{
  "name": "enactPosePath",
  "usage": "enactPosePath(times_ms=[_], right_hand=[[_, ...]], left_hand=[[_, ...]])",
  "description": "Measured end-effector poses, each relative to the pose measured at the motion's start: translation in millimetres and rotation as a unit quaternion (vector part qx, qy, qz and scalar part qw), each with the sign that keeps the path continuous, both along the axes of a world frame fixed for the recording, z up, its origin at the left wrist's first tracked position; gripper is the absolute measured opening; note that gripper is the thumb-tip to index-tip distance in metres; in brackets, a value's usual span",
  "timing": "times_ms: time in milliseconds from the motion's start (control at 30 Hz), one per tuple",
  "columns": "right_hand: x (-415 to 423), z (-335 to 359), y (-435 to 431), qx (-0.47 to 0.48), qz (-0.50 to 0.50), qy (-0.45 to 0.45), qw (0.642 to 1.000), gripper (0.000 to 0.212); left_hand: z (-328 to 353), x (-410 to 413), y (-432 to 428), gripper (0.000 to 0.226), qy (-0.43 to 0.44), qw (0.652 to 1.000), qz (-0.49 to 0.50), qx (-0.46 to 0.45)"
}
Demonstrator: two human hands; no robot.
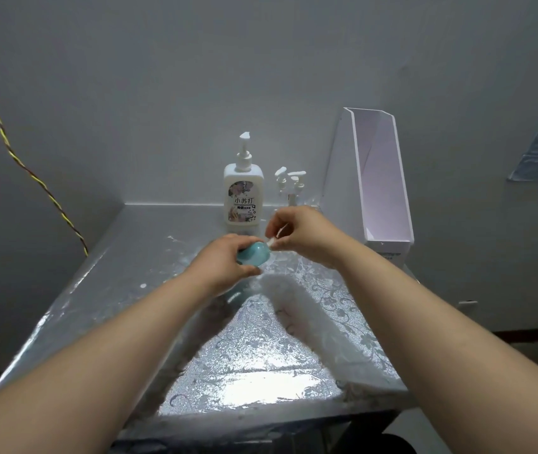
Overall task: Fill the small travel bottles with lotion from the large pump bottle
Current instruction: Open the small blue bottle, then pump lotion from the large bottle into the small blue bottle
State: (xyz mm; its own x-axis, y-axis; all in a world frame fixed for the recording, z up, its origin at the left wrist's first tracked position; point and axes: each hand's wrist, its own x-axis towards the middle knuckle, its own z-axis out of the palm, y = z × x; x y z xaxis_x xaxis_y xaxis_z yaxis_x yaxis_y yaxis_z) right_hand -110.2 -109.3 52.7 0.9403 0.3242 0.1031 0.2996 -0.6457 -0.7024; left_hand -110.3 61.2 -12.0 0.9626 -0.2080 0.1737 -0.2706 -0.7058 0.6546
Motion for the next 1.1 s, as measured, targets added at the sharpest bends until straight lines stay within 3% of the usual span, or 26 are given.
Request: enactPosePath(times_ms=[133, 200, 300, 367, 567, 700, 833, 933, 1100], right_hand=[[3, 1, -8, -0.009, -0.009, -0.007, 1.0, 0.028], [6, 0, -12, -0.091, -0.016, -0.016, 0.996, 0.02], [7, -9, -14, -0.259, -0.014, -0.002, 0.966, 0.028], [6, -17, -15, -0.308, -0.009, 0.011, 0.951, 0.027], [10, -23, -13, -0.327, -0.005, 0.017, 0.945, 0.033], [18, -12, -3, -0.267, -0.017, 0.001, 0.964, 0.051], [38, 2, 15, -0.087, -0.099, -0.035, 0.991, 0.07], [59, 4, 27, 0.016, -0.137, 0.001, 0.99, 0.079], [87, -7, 43, 0.072, -0.172, 0.063, 0.981, 0.087]], left_hand=[[-6, 3, 6, 0.06, 0.056, 0.997, 0.019, -0.048], [-7, 4, 9, 0.059, 0.065, 0.995, 0.028, -0.071], [-6, 5, 11, 0.058, 0.056, 0.995, 0.038, -0.079], [-5, 5, 10, 0.057, 0.046, 0.995, 0.044, -0.076], [3, 7, 12, 0.058, 0.038, 0.994, 0.058, -0.08], [11, 10, 19, 0.054, 0.028, 0.992, 0.073, -0.098], [20, 17, 31, 0.048, 0.023, 0.985, 0.095, -0.142], [26, 26, 37, 0.046, 0.019, 0.978, 0.113, -0.175], [31, 53, 44, 0.039, 0.024, 0.961, 0.141, -0.237]])
